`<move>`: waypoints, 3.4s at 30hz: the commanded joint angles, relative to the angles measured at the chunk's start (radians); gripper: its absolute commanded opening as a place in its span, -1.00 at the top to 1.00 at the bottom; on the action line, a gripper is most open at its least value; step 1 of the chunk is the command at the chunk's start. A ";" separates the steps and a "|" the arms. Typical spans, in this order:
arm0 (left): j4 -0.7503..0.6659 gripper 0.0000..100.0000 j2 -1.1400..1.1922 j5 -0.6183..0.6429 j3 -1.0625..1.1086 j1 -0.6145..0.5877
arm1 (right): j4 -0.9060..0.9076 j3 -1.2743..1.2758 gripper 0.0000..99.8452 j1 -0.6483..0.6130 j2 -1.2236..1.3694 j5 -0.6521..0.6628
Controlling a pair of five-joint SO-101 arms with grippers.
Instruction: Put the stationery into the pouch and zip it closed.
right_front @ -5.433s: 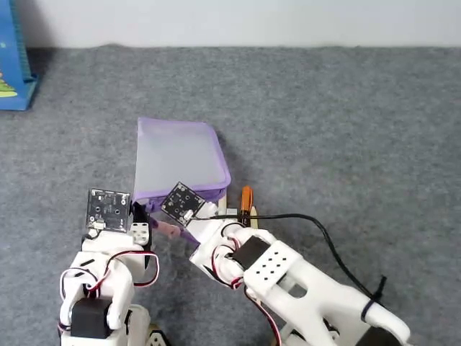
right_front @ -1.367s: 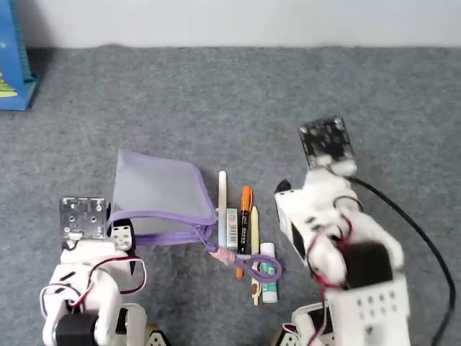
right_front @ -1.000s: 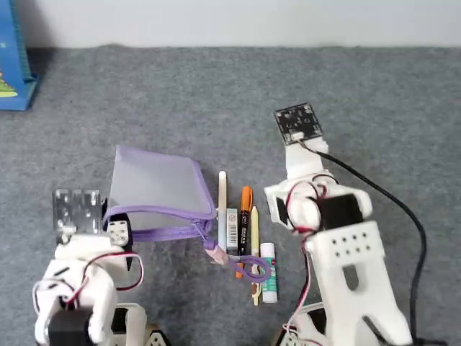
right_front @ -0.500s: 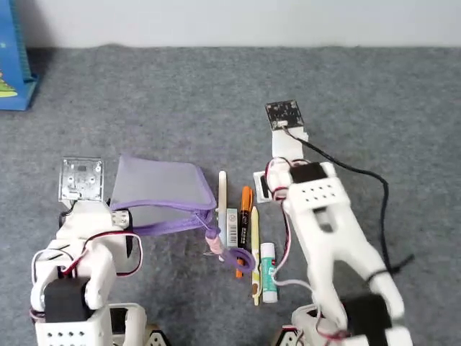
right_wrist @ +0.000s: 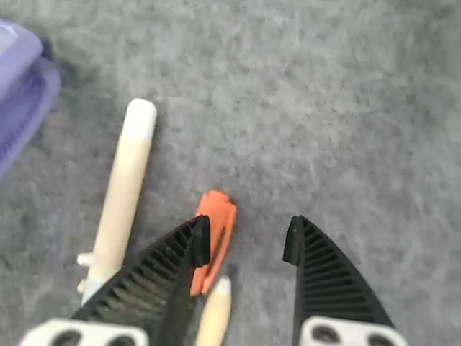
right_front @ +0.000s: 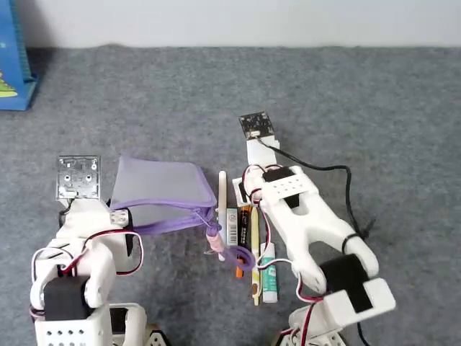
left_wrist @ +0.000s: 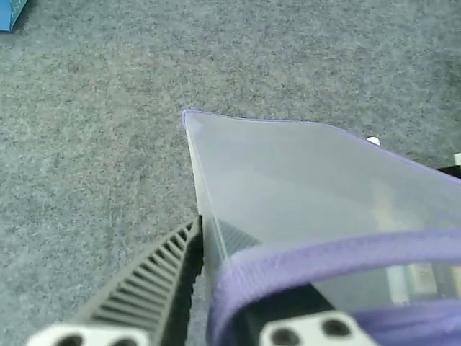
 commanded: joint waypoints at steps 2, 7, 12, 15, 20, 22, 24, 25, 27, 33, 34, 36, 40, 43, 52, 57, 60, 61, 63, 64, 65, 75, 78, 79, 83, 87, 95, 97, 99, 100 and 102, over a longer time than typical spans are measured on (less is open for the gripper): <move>-0.002 0.98 0.000 0.014 -0.048 0.000 | -0.039 -0.054 0.66 -0.024 0.015 -0.003; 0.002 0.98 0.000 0.011 -0.038 -0.002 | -0.038 -0.054 0.66 -0.048 0.024 -0.002; -0.003 0.98 0.000 0.008 -0.016 -0.002 | -0.035 -0.054 0.66 -0.041 0.025 0.000; -0.005 0.98 0.000 0.012 -0.018 -0.002 | -0.030 -0.051 0.67 -0.039 0.033 0.000; -0.005 0.98 0.000 0.011 -0.016 -0.002 | -0.012 -0.089 0.89 -0.039 0.071 0.002; -0.005 0.98 0.000 0.012 -0.016 -0.002 | 0.021 -0.121 0.99 -0.039 0.096 0.009; -0.005 0.98 0.000 0.012 -0.018 0.000 | 0.081 -0.163 0.97 -0.039 0.124 0.026; -0.006 0.98 0.002 0.011 -0.018 0.000 | 0.114 -0.186 0.98 -0.039 0.136 0.028; -0.018 0.98 0.006 0.009 -0.018 0.003 | 0.159 -0.215 0.98 -0.036 0.147 0.029; 0.000 0.98 0.008 0.008 -0.090 0.006 | 0.246 -0.226 0.98 0.041 0.018 0.029; 0.014 0.98 0.008 0.008 -0.111 0.006 | 0.275 -0.226 0.98 0.050 -0.024 0.029; 0.043 0.98 0.009 0.008 -0.165 0.008 | 0.329 -0.226 0.98 0.051 -0.116 0.029; 0.106 0.98 0.046 0.008 -0.283 0.008 | 0.429 -0.226 0.98 0.045 -0.317 0.029; 0.143 0.98 0.140 0.008 -0.371 0.008 | 0.483 -0.226 0.98 0.045 -0.478 0.029; 0.140 0.98 0.370 0.015 -0.452 0.008 | 0.575 -0.227 0.98 0.044 -0.964 0.028; 0.140 0.98 0.404 0.032 -0.452 0.008 | 0.578 -0.227 0.98 -0.065 -1.164 0.029; 0.143 0.98 0.404 0.038 -0.447 0.008 | 0.550 -0.232 0.98 -0.177 -1.233 0.029; 0.144 0.98 0.405 0.044 -0.446 0.008 | 0.527 -0.230 0.98 -0.216 -1.250 0.029; 0.147 0.98 0.405 0.058 -0.446 0.008 | 0.463 -0.227 0.98 -0.275 -1.267 0.029; 0.147 0.98 0.405 0.058 -0.446 0.008 | 0.426 -0.227 0.98 -0.300 -1.268 0.029; 0.147 0.98 0.405 0.058 -0.446 0.008 | 0.383 -0.227 0.98 -0.320 -1.268 0.029; 0.147 0.98 0.405 0.057 -0.404 0.012 | -0.096 -0.095 0.98 -0.389 -1.268 0.029; 0.152 0.98 0.405 0.057 -0.401 0.054 | -0.297 0.012 0.98 -0.389 -1.268 0.029; 0.152 0.98 0.405 0.057 -0.403 0.063 | -0.354 0.043 0.98 -0.394 -1.268 0.028; 0.149 0.98 0.405 0.057 -0.403 0.068 | -0.487 0.129 0.98 -0.470 -1.268 0.028; 0.149 0.98 0.405 0.057 -0.403 0.068 | -0.593 0.192 0.98 -0.503 -1.254 0.029; 0.153 0.98 0.405 0.057 -0.403 0.061 | -0.826 0.367 0.98 -0.503 -1.129 0.170; 0.153 0.98 0.405 0.057 -0.403 0.061 | -0.848 0.417 0.98 -0.506 -1.125 0.198; 0.153 0.98 0.405 0.057 -0.403 0.061 | -0.820 0.443 0.97 -0.509 -1.125 0.201; 0.153 0.98 0.405 0.057 -0.403 0.061 | -0.800 0.450 0.96 -0.509 -1.125 0.196; 0.153 0.98 0.405 0.057 -0.403 0.061 | -0.750 0.450 0.86 -0.509 -1.125 0.196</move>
